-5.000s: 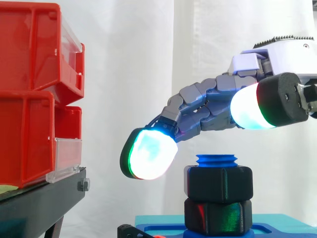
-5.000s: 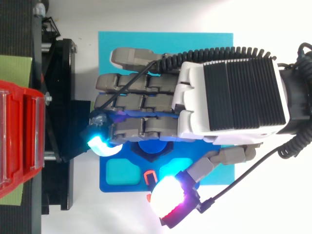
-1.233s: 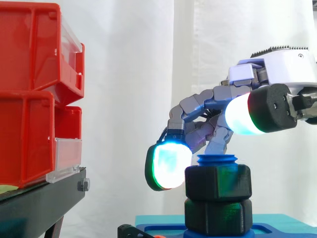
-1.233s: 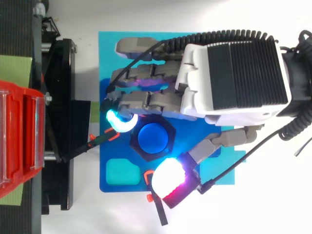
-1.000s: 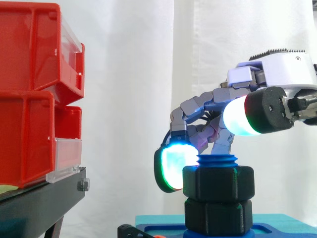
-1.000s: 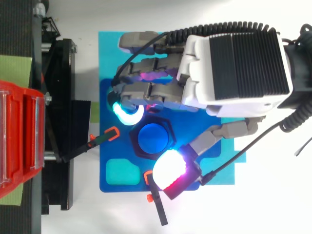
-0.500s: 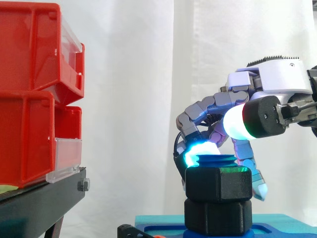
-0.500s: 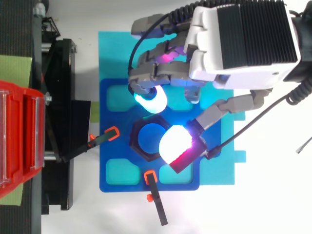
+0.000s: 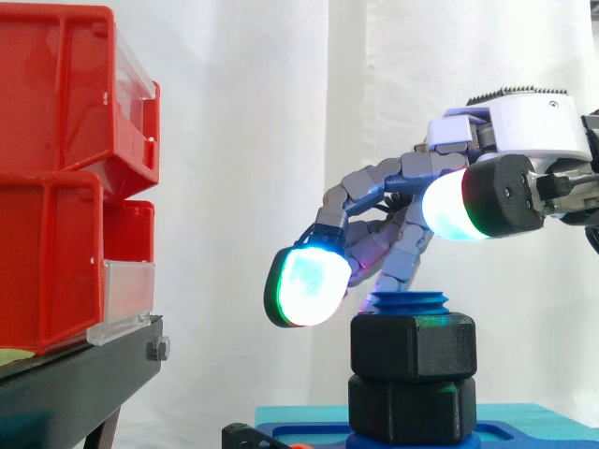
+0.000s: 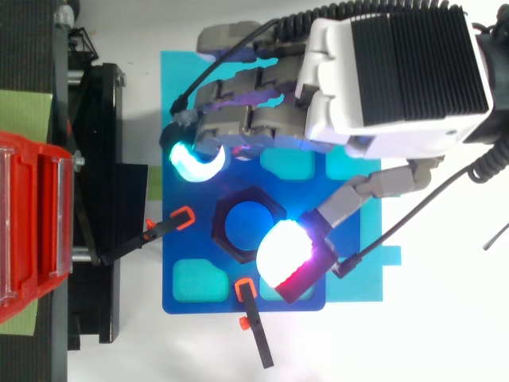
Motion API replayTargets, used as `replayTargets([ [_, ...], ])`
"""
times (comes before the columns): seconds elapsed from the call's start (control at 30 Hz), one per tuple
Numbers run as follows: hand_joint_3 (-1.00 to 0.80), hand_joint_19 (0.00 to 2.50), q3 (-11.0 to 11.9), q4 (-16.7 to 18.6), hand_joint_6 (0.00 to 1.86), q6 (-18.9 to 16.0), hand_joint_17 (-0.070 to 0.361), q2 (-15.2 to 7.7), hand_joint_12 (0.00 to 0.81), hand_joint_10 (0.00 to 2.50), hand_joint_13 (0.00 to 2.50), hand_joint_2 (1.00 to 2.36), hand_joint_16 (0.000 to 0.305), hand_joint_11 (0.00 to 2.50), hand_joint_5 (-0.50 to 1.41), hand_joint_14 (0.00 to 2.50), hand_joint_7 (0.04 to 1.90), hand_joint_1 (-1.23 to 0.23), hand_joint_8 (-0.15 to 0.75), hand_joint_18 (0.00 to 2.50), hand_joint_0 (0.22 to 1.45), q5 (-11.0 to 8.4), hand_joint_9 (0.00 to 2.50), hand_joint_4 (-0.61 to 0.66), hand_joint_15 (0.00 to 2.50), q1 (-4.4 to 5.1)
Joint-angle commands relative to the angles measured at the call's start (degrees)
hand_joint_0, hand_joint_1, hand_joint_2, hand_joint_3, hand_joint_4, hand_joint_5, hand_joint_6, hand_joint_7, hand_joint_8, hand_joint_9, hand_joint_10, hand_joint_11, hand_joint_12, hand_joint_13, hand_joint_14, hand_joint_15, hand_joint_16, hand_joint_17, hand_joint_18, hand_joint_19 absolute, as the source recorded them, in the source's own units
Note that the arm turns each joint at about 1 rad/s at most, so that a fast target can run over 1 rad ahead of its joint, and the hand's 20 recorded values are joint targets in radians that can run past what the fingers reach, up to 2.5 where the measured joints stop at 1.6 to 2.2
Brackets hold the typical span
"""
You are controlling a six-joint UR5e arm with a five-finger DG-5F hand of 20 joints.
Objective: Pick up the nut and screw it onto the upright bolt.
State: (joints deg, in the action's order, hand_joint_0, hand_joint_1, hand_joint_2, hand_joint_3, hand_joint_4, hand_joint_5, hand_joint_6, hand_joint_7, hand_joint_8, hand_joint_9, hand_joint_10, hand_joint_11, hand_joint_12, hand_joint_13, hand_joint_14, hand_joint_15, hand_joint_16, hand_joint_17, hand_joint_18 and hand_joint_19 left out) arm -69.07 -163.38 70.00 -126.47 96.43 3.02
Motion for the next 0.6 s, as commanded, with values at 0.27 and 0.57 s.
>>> replayTargets([
  [0.27,-0.5,0.0,-0.01,0.17,0.5,-0.04,0.101,0.0,0.316,0.0,0.0,1.0,0.045,0.0,-0.17,0.0,0.6,-0.36,0.17,0.0,0.43,-0.28,0.26,0.13,0.0,1.38],
  [0.57,-0.5,0.0,-2.73,2.19,0.5,-0.04,0.107,-0.09,0.313,0.0,0.0,1.0,0.048,0.0,-0.18,0.0,0.59,-0.35,0.155,0.0,0.43,-0.19,0.19,0.12,0.0,1.64],
])
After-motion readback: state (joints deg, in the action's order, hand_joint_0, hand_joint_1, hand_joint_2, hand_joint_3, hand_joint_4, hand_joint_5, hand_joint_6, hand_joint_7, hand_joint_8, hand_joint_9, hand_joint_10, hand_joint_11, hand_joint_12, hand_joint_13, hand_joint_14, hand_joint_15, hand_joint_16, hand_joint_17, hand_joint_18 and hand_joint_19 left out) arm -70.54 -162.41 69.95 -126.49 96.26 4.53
